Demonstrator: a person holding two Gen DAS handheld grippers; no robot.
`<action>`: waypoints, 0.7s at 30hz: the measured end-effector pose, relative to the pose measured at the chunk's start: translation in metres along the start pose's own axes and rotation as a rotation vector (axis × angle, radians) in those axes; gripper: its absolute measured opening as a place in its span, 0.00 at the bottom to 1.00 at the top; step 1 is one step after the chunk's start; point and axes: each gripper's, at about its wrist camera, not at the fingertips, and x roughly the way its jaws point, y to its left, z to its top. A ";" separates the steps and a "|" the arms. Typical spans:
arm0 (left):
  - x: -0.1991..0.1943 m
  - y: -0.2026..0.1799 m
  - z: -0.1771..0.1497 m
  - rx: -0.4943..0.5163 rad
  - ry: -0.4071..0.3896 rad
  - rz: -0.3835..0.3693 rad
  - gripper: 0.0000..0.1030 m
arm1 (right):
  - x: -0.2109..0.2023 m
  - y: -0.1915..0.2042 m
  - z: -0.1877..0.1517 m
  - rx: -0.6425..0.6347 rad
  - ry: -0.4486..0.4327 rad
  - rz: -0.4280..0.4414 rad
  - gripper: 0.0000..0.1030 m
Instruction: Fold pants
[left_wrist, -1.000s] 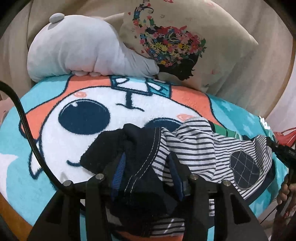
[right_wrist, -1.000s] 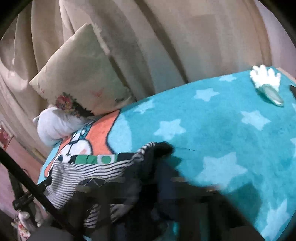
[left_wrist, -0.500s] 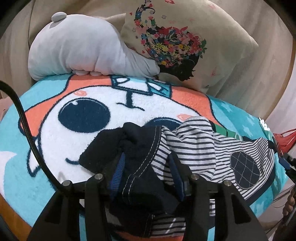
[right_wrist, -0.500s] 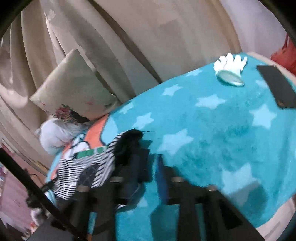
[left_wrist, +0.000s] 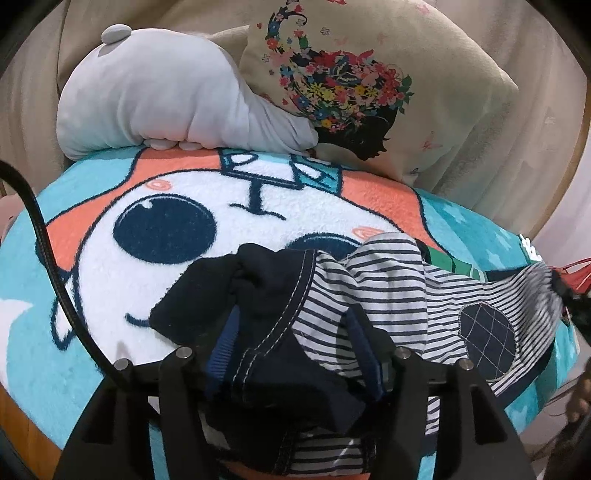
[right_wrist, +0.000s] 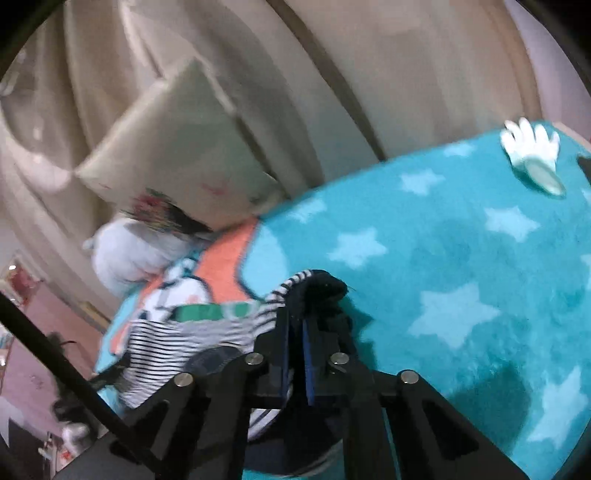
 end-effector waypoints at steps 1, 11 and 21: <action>0.000 0.000 0.000 0.000 -0.002 -0.003 0.58 | -0.010 0.003 0.001 -0.001 -0.014 0.021 0.05; 0.003 -0.011 -0.006 0.056 -0.024 0.018 0.68 | -0.045 -0.044 -0.017 0.074 -0.037 -0.190 0.07; 0.003 -0.011 -0.008 0.064 -0.035 0.015 0.69 | -0.015 -0.052 -0.029 0.215 0.017 0.044 0.72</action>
